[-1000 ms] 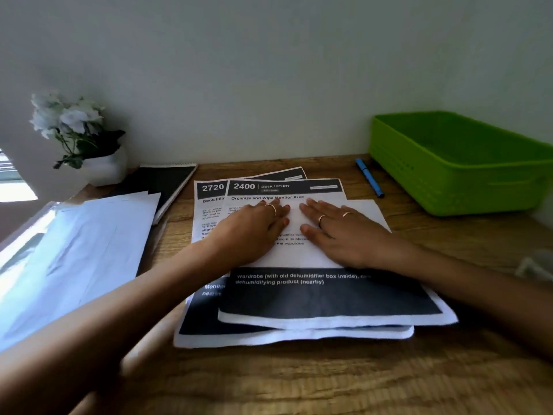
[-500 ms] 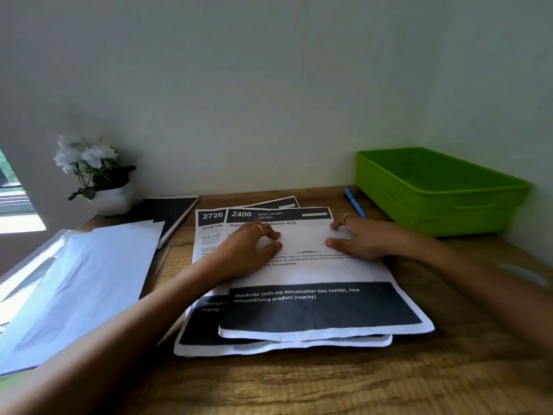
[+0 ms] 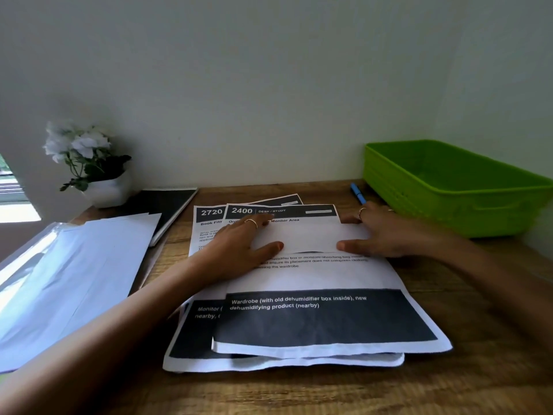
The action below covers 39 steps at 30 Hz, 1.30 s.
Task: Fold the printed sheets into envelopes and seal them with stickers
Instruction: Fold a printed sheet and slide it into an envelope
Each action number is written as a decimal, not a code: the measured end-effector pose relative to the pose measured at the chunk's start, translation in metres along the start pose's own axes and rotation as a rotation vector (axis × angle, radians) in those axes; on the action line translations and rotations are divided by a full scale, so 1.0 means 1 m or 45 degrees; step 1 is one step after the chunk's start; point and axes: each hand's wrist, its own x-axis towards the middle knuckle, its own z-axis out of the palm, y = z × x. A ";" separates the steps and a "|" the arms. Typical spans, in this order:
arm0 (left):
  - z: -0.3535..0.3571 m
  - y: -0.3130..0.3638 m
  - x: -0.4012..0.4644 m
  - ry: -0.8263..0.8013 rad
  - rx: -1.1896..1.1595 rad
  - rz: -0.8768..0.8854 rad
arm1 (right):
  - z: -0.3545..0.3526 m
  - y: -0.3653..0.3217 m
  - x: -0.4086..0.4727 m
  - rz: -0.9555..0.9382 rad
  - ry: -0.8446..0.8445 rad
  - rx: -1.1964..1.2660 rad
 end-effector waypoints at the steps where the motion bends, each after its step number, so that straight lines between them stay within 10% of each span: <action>1: 0.000 -0.001 0.000 0.020 -0.005 0.019 | -0.001 0.000 0.000 -0.001 -0.006 0.007; 26: -0.038 0.006 -0.015 0.567 0.026 0.348 | -0.017 -0.015 -0.018 -0.302 0.564 0.312; 33: -0.039 0.007 -0.028 0.458 0.024 0.402 | -0.012 -0.020 -0.029 -0.381 0.538 0.169; 39: -0.036 0.019 -0.030 -0.047 0.236 0.417 | -0.007 -0.016 -0.031 -0.399 0.291 0.093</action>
